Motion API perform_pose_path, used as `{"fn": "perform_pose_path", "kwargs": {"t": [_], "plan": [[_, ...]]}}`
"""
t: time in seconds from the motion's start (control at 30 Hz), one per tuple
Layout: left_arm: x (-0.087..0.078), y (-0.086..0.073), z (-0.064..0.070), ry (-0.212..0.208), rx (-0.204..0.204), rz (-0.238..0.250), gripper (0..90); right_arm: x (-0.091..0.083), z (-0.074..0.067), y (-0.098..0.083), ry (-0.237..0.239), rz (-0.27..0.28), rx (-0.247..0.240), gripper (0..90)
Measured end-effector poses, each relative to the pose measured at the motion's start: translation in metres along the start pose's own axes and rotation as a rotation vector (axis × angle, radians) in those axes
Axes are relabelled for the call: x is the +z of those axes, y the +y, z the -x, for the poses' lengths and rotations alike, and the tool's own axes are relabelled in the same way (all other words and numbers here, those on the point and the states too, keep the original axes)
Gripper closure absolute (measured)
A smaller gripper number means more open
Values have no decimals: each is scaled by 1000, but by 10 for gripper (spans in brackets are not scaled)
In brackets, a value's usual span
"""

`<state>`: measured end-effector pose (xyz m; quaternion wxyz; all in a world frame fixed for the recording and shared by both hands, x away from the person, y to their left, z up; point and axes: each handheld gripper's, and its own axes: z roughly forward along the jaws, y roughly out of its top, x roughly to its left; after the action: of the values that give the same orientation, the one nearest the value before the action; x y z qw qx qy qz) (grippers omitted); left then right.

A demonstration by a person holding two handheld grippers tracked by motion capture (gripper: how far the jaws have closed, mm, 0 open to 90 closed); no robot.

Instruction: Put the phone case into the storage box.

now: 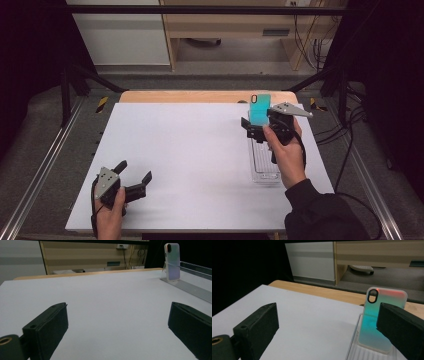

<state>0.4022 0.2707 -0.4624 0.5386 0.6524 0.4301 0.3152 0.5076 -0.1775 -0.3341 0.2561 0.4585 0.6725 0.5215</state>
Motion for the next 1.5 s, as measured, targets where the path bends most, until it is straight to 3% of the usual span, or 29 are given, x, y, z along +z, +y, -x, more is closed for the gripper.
{"fn": "perform_pose_path", "kwargs": {"t": [0.37, 0.5, 0.67, 0.9, 1.37, 1.5], "plan": [[-3, 2, -7, 4, -2, 12, 24, -11, 2, -3, -17, 123, -63, 51], [-6, 3, -11, 19, 21, 12, 24, -14, 1, -5, -25, 154, -97, 48], [-8, 5, -15, 26, 35, 21, 24, -21, 3, -8, -13, 171, -104, 45], [-13, 7, -27, 32, 9, 42, 18, -31, 8, -15, -15, 172, -129, 37], [-18, 7, -36, 58, -6, 59, 14, -63, 30, -19, -59, 218, -96, 34], [-18, 7, -35, 48, -8, 59, 13, -70, 33, -23, -64, 219, -92, 34]]}}
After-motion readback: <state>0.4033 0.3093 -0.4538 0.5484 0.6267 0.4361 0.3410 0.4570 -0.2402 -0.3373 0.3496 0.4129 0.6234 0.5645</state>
